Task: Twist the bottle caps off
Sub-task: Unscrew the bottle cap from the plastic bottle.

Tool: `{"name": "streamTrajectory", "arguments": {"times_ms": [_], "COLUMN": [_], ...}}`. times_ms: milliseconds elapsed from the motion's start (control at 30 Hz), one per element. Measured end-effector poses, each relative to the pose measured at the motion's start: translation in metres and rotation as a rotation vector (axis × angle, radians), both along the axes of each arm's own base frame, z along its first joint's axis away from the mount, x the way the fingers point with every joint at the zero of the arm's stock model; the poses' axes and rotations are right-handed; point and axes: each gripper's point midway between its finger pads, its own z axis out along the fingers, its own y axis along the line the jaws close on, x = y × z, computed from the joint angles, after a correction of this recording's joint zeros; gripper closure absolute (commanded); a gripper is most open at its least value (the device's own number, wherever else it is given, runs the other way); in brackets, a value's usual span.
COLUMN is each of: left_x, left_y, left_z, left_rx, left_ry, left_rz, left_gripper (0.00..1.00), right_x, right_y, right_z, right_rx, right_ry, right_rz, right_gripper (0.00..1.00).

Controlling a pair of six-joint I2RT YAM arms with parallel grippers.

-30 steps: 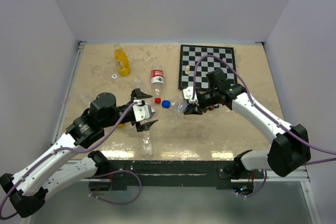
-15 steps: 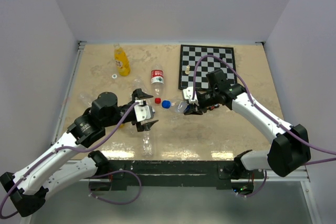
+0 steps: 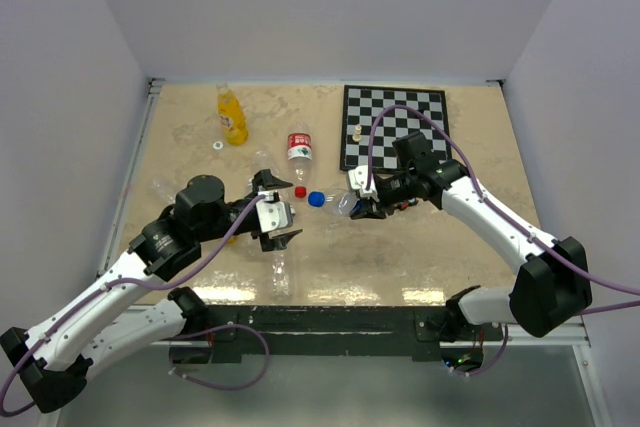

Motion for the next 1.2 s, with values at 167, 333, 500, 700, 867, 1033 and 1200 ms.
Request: {"name": "streamTrajectory", "arguments": {"times_ms": [167, 333, 500, 700, 867, 1033, 1200], "left_x": [-0.0004, -0.0005, -0.0009, -0.0013, -0.0021, -0.0033, -0.0040], "left_y": [-0.0003, -0.0004, -0.0006, -0.0009, -0.0015, -0.0022, -0.0026], "left_z": [-0.0001, 0.0000, 0.0000, 0.0002, 0.0004, 0.0005, 0.0006], "left_rx": [0.000, 0.000, 0.000, 0.002, 0.002, 0.001, 0.000], "left_ry": [0.001, 0.001, 0.000, -0.006, -0.010, -0.009, -0.008], "left_rz": [-0.003, -0.004, -0.007, -0.013, -0.021, -0.029, -0.033], "left_gripper": [0.02, 0.02, 0.02, 0.02, 0.02, 0.02, 0.02], "right_x": [0.0000, 0.0000, -0.0001, -0.0001, -0.0001, -0.0002, -0.0002], "right_y": [0.0000, 0.0000, -0.0001, -0.0001, -0.0002, -0.0002, -0.0002], "right_z": [0.0000, 0.0000, -0.0001, -0.0002, -0.0002, -0.0002, -0.0002], "right_rx": [0.000, 0.000, 0.000, -0.001, -0.001, -0.001, -0.001], "right_ry": [0.000, 0.000, -0.001, -0.004, -0.004, -0.005, -0.006], "right_rz": [0.000, 0.000, 0.001, 0.004, 0.004, 0.005, 0.006], "right_gripper": [1.00, 1.00, 1.00, 1.00, 1.00, 1.00, 1.00]}}
